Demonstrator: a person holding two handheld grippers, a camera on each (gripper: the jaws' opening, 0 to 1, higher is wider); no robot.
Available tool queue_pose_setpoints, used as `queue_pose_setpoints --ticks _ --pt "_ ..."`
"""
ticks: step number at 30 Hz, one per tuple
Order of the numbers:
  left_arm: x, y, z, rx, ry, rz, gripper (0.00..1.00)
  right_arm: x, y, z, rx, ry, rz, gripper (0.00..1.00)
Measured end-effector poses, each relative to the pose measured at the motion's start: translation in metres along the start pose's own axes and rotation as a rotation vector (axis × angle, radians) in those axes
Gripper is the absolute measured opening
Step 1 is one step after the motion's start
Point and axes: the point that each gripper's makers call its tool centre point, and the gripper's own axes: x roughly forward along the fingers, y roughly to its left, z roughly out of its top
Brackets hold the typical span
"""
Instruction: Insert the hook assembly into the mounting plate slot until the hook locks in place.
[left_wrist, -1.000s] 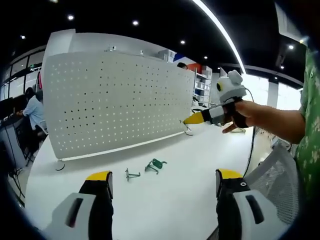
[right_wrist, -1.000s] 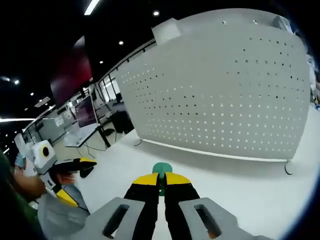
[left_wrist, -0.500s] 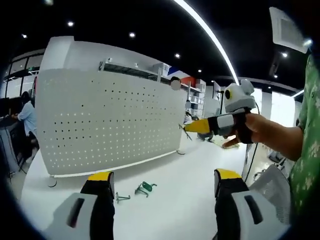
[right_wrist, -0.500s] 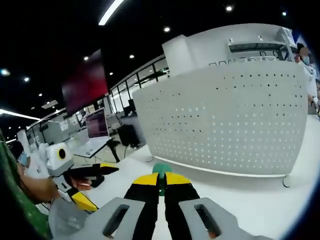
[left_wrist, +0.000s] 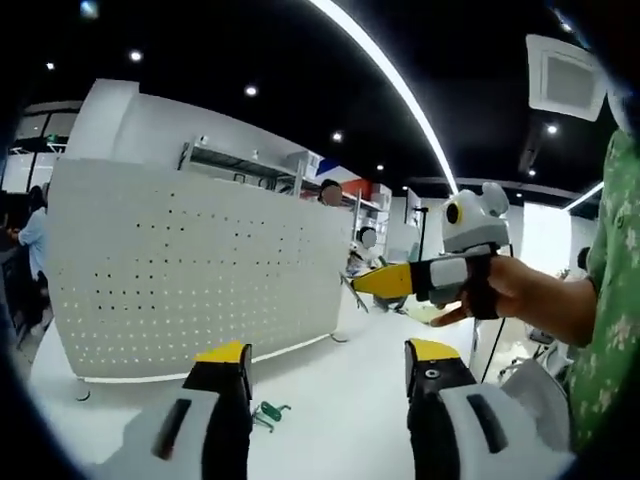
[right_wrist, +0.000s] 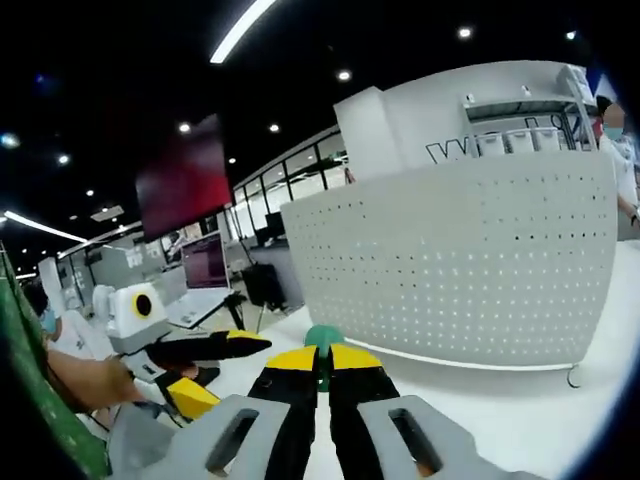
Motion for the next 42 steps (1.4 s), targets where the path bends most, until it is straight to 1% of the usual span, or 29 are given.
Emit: queue_pose_setpoints --ticks 4,7,8,11,14,23,34,42 --pt "0.007 -0.006 0.006 0.004 -0.02 -0.024 0.54 0.001 0.004 0.003 -0.005 -0.01 0.007 0.01" --pt "0.01 -0.011 0.01 0.009 -0.032 -0.051 0.45 0.001 0.007 0.004 -0.01 -0.013 0.012 0.01" --pt "0.011 -0.013 0.01 0.007 -0.034 -0.058 0.43 0.001 0.008 0.004 -0.011 -0.014 0.014 0.01" --pt "0.015 -0.014 0.011 -0.004 -0.03 -0.064 0.42 0.001 0.01 0.004 -0.009 -0.016 0.017 0.01" --pt "0.016 -0.015 0.009 -0.022 -0.021 -0.074 0.38 0.002 0.012 0.004 -0.011 -0.02 0.022 0.01" --pt "0.02 -0.019 0.01 -0.032 -0.018 -0.093 0.31 0.004 0.019 0.003 -0.01 -0.021 0.034 0.01" --pt "0.025 -0.019 0.022 -0.063 -0.044 -0.105 0.24 0.003 0.023 0.007 -0.012 -0.042 0.038 0.01" --pt "0.028 -0.022 0.019 -0.05 -0.021 -0.113 0.19 0.003 0.027 0.008 -0.014 -0.052 0.047 0.01"
